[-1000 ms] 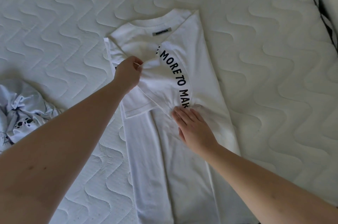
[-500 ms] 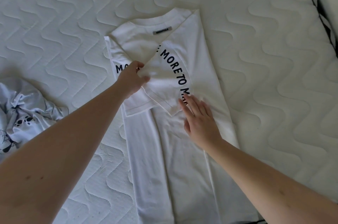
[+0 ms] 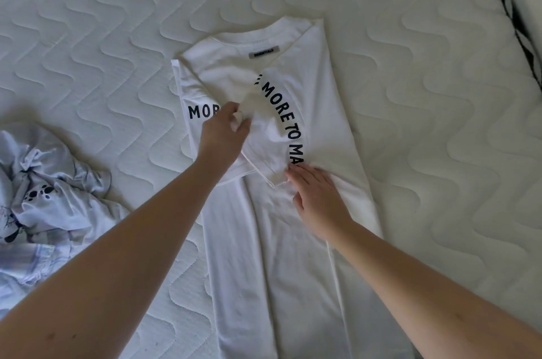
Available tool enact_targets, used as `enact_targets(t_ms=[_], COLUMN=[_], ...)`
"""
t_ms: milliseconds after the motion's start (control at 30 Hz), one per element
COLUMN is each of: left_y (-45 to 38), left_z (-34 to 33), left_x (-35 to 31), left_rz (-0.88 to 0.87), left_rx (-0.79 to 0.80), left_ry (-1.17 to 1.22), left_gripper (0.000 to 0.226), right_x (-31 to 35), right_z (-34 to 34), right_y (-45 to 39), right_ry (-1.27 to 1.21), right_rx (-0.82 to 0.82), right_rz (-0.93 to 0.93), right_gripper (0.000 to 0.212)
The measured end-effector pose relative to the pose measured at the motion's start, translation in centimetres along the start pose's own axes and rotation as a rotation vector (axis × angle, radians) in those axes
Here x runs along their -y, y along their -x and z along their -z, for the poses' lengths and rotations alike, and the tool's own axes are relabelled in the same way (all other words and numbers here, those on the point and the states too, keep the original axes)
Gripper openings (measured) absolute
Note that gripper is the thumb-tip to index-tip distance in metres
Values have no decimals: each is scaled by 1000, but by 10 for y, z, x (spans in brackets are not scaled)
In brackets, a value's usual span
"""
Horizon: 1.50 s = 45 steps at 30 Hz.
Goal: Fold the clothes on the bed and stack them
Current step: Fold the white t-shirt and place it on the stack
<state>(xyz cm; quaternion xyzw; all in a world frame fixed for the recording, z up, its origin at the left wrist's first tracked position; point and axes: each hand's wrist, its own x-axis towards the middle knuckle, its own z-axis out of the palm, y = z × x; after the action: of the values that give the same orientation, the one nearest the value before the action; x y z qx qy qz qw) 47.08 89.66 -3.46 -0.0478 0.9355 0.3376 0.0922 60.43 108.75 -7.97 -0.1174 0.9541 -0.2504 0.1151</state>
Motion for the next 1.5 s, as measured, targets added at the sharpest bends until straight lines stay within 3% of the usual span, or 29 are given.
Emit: enact_targets(t_ms=[67,133,233,300,367,433,533,600,800,867,1033,1300,1500], left_y=[12,24,36,41,45,51,56,56,19,-4,-72,-157,-194], left_z=[-4,-12,-25,-36,-48,-58,-65,-64,-65,-68,-80,-92,-92], left_x=[-11,-22,-37,-43,-47,-50,-45,-39,-40,-46,-76,-119,-142], left_rz=[-216,-354,-425,-462,-506,-537,-542,-495,-153,-84,-103,16,80], left_rx=[46,106,184,240,292,347,417,372,85,64,105,198,311], left_ry=[-125,-167,-59,-63,-81,-90,-36,66,184,142,68,50,-37], left_gripper=[29,36,44,42,39,37,35,25,21,23,35,32,26], right_x=[-4,-8,-11,-17,-21,-24,-33,-39,-49,-50,-52,-50,-60], right_z=[10,24,47,57,66,68,62,57,50,49,49,45,48], right_y=[-7,-18,-41,-57,-67,-70,-65,-59,-43,-40,-32,-24,-23], right_ry=[-208,-499,-998,-1185,-1273,-1174,-873,-842,-696,-580,-448,-479,-665], right_rx=[-42,-98,-197,-193,-140,-134,-144,-142,-97,-48,-15,-83,-68], right_rz=[-60,-237,-599,-740,-829,-861,-770,-777,-767,-736,-622,-639,-664], right_gripper=[43,39,32,27,41,42,20,8,13,16,24,17,12])
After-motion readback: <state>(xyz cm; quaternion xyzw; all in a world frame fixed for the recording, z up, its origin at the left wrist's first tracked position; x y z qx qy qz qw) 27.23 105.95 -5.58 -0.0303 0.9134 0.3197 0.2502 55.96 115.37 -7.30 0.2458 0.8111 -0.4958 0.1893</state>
